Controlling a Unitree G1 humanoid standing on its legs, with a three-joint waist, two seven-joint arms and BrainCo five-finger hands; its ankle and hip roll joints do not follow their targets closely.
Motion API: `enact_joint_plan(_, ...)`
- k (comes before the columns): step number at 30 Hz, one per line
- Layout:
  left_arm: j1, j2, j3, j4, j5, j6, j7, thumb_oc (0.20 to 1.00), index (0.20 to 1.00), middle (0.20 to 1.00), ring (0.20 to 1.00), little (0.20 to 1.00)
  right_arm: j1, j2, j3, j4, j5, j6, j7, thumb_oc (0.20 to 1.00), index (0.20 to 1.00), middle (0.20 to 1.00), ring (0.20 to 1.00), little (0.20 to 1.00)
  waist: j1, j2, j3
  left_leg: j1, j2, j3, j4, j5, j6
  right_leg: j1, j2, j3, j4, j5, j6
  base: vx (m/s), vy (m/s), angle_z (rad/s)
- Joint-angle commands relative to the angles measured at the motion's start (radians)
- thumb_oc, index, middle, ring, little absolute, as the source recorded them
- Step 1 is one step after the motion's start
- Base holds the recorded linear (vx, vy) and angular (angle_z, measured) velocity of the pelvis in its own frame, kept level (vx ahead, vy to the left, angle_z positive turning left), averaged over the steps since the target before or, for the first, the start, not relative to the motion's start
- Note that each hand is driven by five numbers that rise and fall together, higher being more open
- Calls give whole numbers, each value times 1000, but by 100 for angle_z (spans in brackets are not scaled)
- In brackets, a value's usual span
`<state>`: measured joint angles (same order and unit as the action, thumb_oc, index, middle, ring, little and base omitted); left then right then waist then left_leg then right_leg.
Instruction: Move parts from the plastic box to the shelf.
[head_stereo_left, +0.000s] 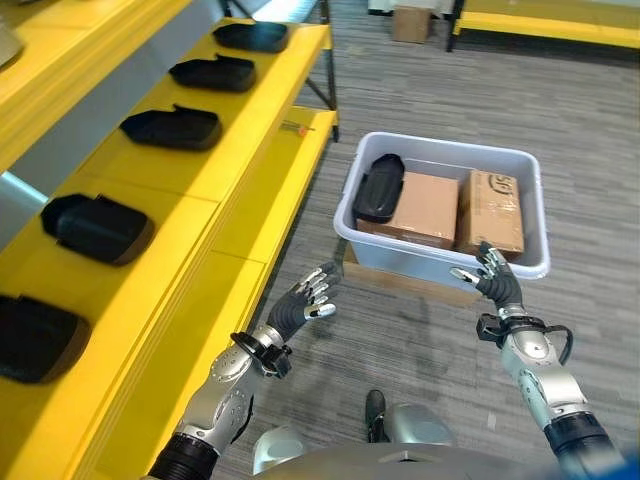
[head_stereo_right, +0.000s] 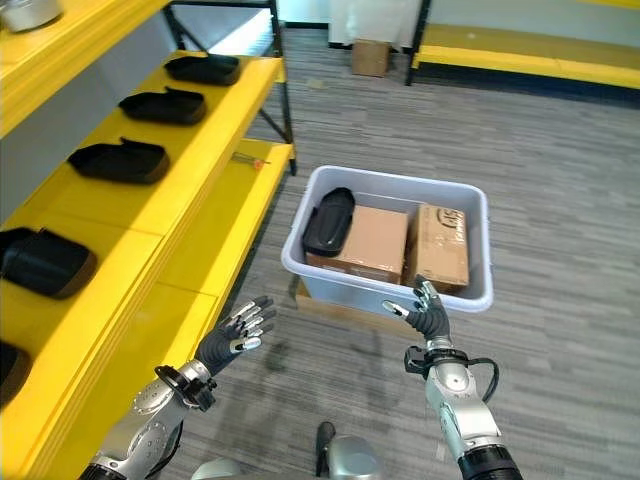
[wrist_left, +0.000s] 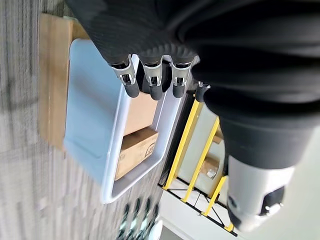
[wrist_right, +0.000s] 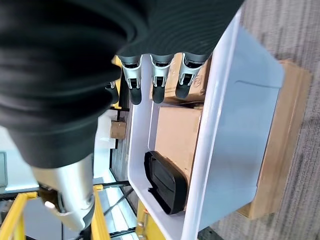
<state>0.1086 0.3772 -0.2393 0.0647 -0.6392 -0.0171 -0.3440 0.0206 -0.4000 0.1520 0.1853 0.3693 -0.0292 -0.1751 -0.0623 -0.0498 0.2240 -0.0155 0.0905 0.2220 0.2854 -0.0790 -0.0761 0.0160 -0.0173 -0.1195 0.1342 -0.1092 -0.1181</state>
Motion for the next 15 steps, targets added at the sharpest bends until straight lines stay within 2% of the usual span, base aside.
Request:
enact_joint_plan(1,19,10,37,-35,16,-37,-51,1000,1000,1000,1000,1000,-41,8,-20,-66,4,-68,23,1000,1000,1000,1000,1000,50,28,-17,32,-25,53,-84,6,26,46,-60,-134,-47,53,176,132,19,-22)
enact_joint_plan(3,16,16,41,-22,27,-26,-71,1000,1000,1000,1000,1000,-32,19,-16,-74,15,-61,16,1000,1000,1000,1000,1000,45,40,-24,43,-35,63,-164,34,27,54,-47,-126,-54,51,187,158,60,8)
enact_joint_plan(5,13,16,39,-12,44,-30,-75,1000,1000,1000,1000,1000,-16,34,-7,-86,17,-51,8,1000,1000,1000,1000,1000,42,53,-30,43,-35,66,-269,95,17,66,-33,-119,-64,46,196,153,105,13)
enact_joint_plan(7,11,8,41,-1,47,-36,-77,1000,1000,1000,1000,1000,0,47,5,-83,17,-53,7,1000,1000,1000,1000,1000,54,57,-21,1,-41,33,-270,131,10,86,-29,-98,-67,38,193,148,115,-16)
enact_joint_plan(8,9,3,43,2,44,-33,-82,1000,1000,1000,1000,1000,4,49,10,-82,14,-55,7,1000,1000,1000,1000,1000,60,56,-18,-16,-42,7,-251,128,12,92,-29,-85,-63,34,190,151,182,-22)
enact_joint_plan(11,8,7,51,-5,57,-22,-92,1000,1000,1000,1000,1000,3,59,24,-80,9,-53,4,1000,1000,1000,1000,1000,56,60,-28,21,-41,15,-293,127,23,98,-35,-97,-65,27,193,108,161,-49)
enact_joint_plan(15,6,24,50,-3,80,-33,-106,1000,1000,1000,1000,1000,32,61,13,-99,6,-44,28,1000,1000,1000,1000,1000,29,64,-57,97,-60,46,-363,107,46,87,-35,-97,-61,33,210,140,223,-24)
